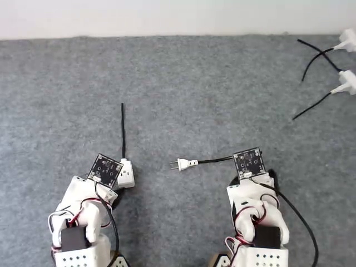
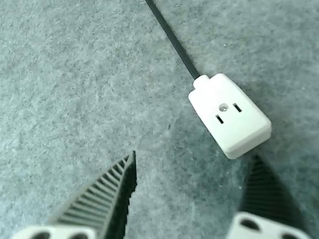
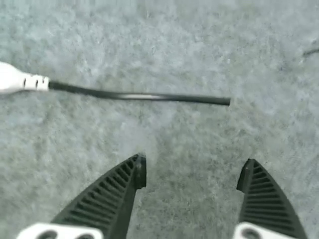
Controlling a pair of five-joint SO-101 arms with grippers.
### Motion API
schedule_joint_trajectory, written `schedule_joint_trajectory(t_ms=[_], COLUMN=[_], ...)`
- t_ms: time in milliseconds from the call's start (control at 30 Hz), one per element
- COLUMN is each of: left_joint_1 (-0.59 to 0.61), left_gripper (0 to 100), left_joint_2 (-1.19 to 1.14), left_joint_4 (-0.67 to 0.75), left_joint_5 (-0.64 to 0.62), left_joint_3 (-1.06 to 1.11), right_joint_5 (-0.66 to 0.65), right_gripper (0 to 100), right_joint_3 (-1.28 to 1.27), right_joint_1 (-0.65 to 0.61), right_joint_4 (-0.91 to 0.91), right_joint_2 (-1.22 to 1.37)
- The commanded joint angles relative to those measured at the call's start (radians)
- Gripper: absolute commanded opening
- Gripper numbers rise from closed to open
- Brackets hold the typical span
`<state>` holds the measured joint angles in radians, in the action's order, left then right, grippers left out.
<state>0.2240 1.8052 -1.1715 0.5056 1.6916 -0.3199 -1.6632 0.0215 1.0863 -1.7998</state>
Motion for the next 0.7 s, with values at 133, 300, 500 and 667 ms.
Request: schedule_joint_trajectory(t_ms=[133,300,500,667], left_joint_1=[0.014,0.012,0.012,0.012], left_gripper=[36,36,36,36], left_joint_2=[0.015,0.014,0.014,0.014], left_joint_4=[0.087,0.055,-0.077,-0.161], left_joint_5=[0.012,0.034,0.035,0.037], left_joint_3=[-0.035,-0.183,-0.354,-0.469], right_joint_5=[-0.02,-0.021,-0.021,-0.021], right_gripper=[30.6,32.5,41.2,41.1], right_joint_3=[-0.017,-0.008,0.071,0.23], right_joint_1=[0.015,0.008,0.016,0.013], right_joint_4=[0.015,0.016,0.025,0.067], right_joint_2=[-0.015,-0.015,-0.013,-0.01])
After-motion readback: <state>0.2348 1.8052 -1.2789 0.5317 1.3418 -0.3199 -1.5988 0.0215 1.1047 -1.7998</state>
